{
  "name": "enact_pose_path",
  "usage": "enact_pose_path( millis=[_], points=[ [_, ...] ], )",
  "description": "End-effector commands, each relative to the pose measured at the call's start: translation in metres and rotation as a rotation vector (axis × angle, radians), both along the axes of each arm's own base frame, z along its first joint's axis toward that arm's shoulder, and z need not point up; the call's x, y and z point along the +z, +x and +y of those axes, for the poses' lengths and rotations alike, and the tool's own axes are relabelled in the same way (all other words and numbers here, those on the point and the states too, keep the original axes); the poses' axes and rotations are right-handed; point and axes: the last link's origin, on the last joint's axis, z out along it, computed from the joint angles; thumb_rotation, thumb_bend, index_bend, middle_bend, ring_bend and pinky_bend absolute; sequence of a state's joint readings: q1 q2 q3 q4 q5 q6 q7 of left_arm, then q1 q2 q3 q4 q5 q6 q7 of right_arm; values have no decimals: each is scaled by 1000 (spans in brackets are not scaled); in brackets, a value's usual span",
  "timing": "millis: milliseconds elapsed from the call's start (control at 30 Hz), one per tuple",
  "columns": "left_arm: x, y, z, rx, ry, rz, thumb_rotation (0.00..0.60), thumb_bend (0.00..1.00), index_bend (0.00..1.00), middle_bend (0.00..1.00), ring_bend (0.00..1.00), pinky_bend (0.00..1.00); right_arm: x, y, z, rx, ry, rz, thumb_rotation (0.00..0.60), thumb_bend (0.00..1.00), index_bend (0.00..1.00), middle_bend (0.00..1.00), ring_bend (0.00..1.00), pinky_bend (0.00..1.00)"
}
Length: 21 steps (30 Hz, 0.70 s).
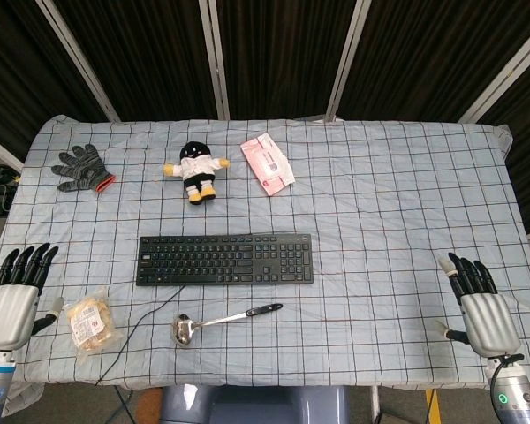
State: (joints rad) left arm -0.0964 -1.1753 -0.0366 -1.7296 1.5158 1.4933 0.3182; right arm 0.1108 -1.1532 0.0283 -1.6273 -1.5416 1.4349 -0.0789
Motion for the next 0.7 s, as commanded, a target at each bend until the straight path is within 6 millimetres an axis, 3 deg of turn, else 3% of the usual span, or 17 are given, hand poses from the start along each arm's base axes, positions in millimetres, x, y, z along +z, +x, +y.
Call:
enact_pose_path(
  millis=[33, 67, 167, 367, 700],
  points=[
    [-3, 8, 10, 3, -29, -25, 600, 708, 18, 630, 515, 399, 1, 0, 0, -2, -2, -2, 600, 87, 35, 0, 0, 0],
    [-4, 10, 12, 6, -44, -30, 600, 764, 28, 738, 612, 446, 1, -1, 0, -3, -2, -3, 600, 87, 35, 0, 0, 0],
    [-12, 19, 23, 35, -126, -55, 600, 869, 37, 863, 734, 516, 2, -1, 1, -5, -6, -9, 600, 86, 35, 0, 0, 0],
    [-27, 39, 47, 86, -264, -48, 600, 997, 25, 896, 782, 554, 2, -1, 1, -3, 0, -9, 600, 87, 36, 0, 0, 0],
    [-53, 65, 82, 183, -458, 16, 600, 1000, 82, 907, 799, 572, 2, 0, 1, -6, 0, -18, 600, 86, 37, 0, 0, 0]
  ],
)
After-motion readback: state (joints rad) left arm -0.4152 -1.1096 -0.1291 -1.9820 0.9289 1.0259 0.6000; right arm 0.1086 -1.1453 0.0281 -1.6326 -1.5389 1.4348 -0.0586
